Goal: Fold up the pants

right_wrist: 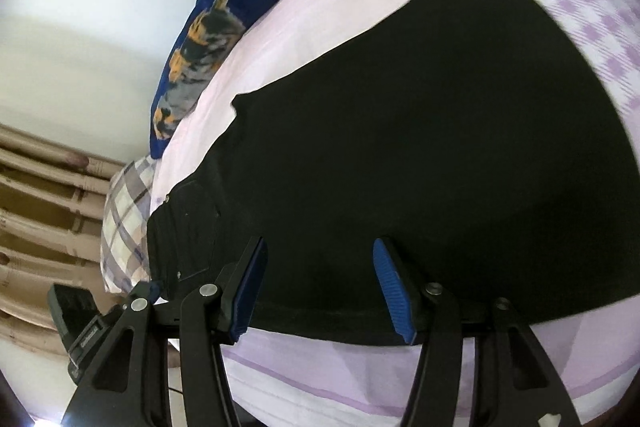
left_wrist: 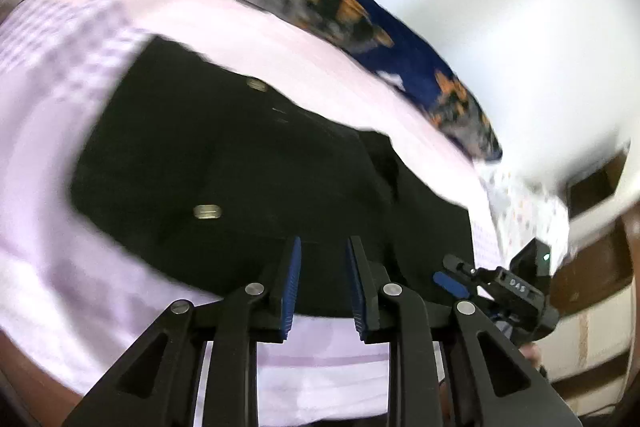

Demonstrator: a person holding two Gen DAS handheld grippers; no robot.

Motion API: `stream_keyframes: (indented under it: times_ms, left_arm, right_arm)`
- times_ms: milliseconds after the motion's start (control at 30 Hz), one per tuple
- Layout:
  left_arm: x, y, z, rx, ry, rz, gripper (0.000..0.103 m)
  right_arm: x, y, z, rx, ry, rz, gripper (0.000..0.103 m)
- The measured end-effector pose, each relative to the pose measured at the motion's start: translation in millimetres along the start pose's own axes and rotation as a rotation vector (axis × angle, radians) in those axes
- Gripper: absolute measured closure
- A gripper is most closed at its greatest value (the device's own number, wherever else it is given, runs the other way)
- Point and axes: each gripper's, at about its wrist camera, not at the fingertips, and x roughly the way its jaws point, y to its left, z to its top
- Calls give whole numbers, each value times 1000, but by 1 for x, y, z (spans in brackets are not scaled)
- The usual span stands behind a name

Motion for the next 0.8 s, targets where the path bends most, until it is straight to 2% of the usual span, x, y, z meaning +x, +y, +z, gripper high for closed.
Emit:
stream_keyframes:
  times_ms: [100,167,400,667,800]
  left_arm:
    - [-17,27,-5,-73,-38,15,76]
    - [-21,48,-8,-146,-42,1,74]
    - [-14,105,-13,-377,-51,-56,68]
    - [-10,142,-14,-542,-99,-122,53]
    - [-9,148,-8,-581,-120,-158,50]
  right_arm:
    - [11,13,1,-17,19,-3,48]
    - [17,23,1,-35,21,-4,41]
    - [46,61,-6,-80,117,75,41]
    - [58,75,-12,-71,145,79,41]
    - [59,76,-10,-57,143,71,40]
